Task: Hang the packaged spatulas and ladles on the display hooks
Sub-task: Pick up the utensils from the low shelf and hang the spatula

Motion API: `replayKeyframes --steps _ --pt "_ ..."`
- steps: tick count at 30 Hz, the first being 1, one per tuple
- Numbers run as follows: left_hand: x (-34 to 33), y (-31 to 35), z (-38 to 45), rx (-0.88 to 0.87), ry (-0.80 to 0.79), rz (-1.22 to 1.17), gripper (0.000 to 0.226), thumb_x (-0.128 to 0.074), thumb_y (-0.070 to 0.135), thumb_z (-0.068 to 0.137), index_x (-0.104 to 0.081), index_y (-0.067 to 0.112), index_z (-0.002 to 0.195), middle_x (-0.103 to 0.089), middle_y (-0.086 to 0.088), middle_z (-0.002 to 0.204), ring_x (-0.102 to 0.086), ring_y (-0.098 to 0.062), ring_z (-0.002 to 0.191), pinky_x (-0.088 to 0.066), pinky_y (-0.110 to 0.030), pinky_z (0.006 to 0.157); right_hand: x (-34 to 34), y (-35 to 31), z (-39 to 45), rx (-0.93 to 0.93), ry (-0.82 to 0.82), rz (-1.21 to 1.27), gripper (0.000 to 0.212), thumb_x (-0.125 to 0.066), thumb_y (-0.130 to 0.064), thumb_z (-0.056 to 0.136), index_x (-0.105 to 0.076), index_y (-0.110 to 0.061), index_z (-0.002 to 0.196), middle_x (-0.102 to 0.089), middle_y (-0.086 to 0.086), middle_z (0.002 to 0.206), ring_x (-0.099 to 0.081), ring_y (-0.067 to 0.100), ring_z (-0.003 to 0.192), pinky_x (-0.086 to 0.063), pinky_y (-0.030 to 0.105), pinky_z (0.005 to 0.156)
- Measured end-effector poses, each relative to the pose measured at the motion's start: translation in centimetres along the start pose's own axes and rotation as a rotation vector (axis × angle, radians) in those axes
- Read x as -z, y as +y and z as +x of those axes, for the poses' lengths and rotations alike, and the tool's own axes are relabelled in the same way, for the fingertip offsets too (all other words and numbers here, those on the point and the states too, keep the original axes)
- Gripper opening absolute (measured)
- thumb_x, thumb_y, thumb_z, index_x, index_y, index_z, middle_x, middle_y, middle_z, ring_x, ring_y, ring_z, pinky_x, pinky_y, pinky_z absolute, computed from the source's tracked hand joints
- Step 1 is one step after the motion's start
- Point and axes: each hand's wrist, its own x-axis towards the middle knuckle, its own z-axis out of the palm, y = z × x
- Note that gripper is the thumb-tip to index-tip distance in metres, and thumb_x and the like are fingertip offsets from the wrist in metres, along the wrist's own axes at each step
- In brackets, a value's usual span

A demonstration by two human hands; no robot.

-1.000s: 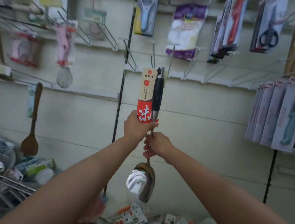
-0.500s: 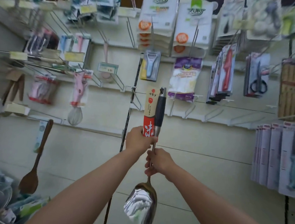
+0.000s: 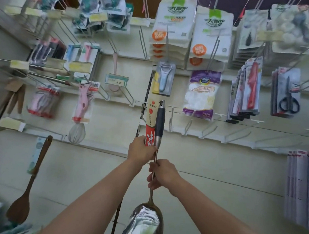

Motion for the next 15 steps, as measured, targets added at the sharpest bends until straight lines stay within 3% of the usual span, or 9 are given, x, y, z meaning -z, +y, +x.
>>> replayKeyframes --steps 6,15 --pt "0.8 -1.4 3.1 0.015 0.070 0.005 0.006 -0.051 0.009 0.083 -0.057 0.008 0.083 -0.068 -0.013 0.082 -0.071 -0.027 0.072 -0.057 -0.046 0.077 -1.9 -1.0 3.3 0.038 -0.036 -0.075 0.023 -0.030 -0.016 0.101 -0.049 -0.003 0.095 -0.058 0.009 0.067 -0.050 0.009 0.033 -0.038 0.015 0.034" --pt "2.1 -3.6 2.4 -0.014 0.111 0.022 0.013 -0.045 0.007 0.087 -0.055 -0.001 0.084 -0.067 -0.018 0.083 -0.071 -0.021 0.063 -0.058 -0.044 0.070 -5.1 0.3 4.8 0.007 -0.110 0.042 0.021 -0.028 -0.007 0.097 -0.048 -0.003 0.092 -0.057 0.012 0.067 -0.056 0.017 0.040 -0.047 0.022 0.041"
